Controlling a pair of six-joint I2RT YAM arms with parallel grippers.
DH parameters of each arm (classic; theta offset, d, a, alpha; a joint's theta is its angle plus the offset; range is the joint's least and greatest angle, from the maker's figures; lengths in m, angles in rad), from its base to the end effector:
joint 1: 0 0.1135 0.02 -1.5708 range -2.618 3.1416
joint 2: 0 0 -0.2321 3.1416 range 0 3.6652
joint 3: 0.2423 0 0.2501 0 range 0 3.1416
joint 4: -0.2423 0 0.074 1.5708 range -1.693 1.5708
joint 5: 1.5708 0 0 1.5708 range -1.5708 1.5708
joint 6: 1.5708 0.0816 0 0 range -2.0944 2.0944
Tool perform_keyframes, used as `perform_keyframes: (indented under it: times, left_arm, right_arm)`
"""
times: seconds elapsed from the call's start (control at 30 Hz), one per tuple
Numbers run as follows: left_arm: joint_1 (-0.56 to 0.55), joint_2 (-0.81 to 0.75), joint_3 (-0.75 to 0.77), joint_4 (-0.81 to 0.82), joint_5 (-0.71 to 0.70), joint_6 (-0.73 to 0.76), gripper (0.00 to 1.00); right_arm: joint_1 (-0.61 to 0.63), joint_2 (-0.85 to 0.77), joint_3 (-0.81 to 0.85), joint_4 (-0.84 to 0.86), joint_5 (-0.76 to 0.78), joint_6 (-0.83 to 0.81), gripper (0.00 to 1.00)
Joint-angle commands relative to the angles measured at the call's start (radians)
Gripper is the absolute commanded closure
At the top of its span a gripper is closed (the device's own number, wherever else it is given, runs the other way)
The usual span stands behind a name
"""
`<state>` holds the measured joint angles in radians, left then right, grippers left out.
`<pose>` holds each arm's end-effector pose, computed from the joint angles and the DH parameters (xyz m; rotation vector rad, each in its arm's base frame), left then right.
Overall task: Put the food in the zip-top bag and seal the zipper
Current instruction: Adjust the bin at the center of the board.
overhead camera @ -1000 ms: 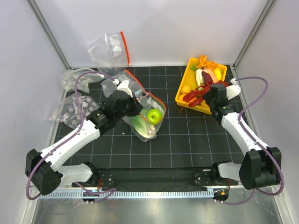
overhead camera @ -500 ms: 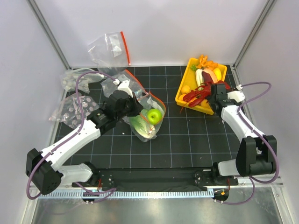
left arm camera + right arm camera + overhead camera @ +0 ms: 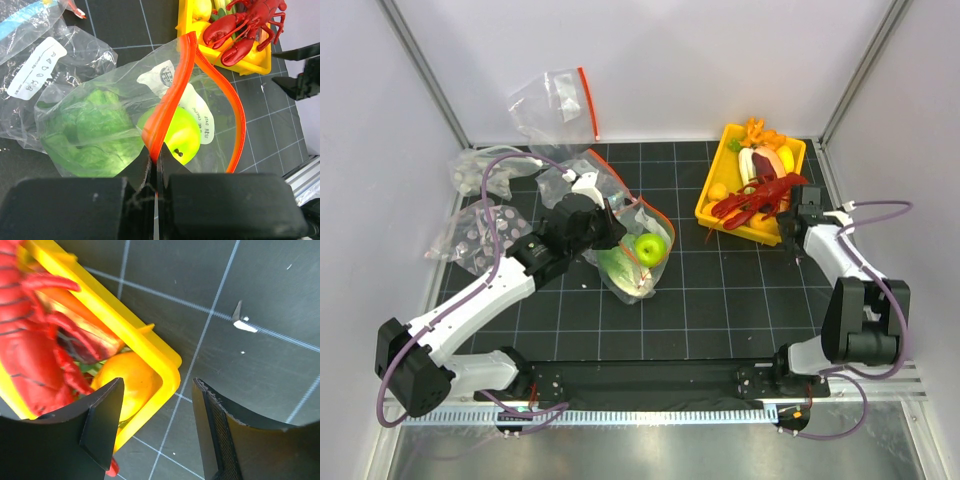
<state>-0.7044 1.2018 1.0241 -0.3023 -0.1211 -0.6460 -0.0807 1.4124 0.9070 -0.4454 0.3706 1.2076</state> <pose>0.2528 -0.2019 0.2745 -0.0161 2.1242 -0.7047 0.3087 -0.0546 0.1555 1.5746 1.8538 0.0306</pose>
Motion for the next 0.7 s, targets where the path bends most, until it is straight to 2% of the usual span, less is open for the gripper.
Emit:
perform_keyframes:
  times: [0.0, 0.27, 0.43, 0.6, 0.67]
  left_arm:
    - [0.006, -0.016, 0.004, 0.048, -0.008, 0.017, 1.00]
    - [0.006, -0.018, 0.002, 0.048, -0.011, 0.019, 1.00]
    - [0.005, -0.019, 0.002, 0.048, -0.011, 0.019, 1.00]
    - [0.005, -0.019, 0.002, 0.048, -0.011, 0.019, 1.00]
    - [0.005, -0.018, 0.004, 0.048, -0.012, 0.019, 1.00]
  right_arm:
    - [-0.002, 0.068, 0.061, 0.013, -0.068, 0.033, 0.36]
    - [-0.004, 0.163, 0.185, -0.062, -0.127, 0.007, 0.38]
    - [-0.004, 0.099, 0.195, -0.101, -0.072, 0.012, 0.39]
    - [-0.004, 0.027, 0.145, -0.035, -0.036, 0.009, 0.39]
    - [-0.004, 0.036, 0.148, -0.030, -0.053, 0.010, 0.42]
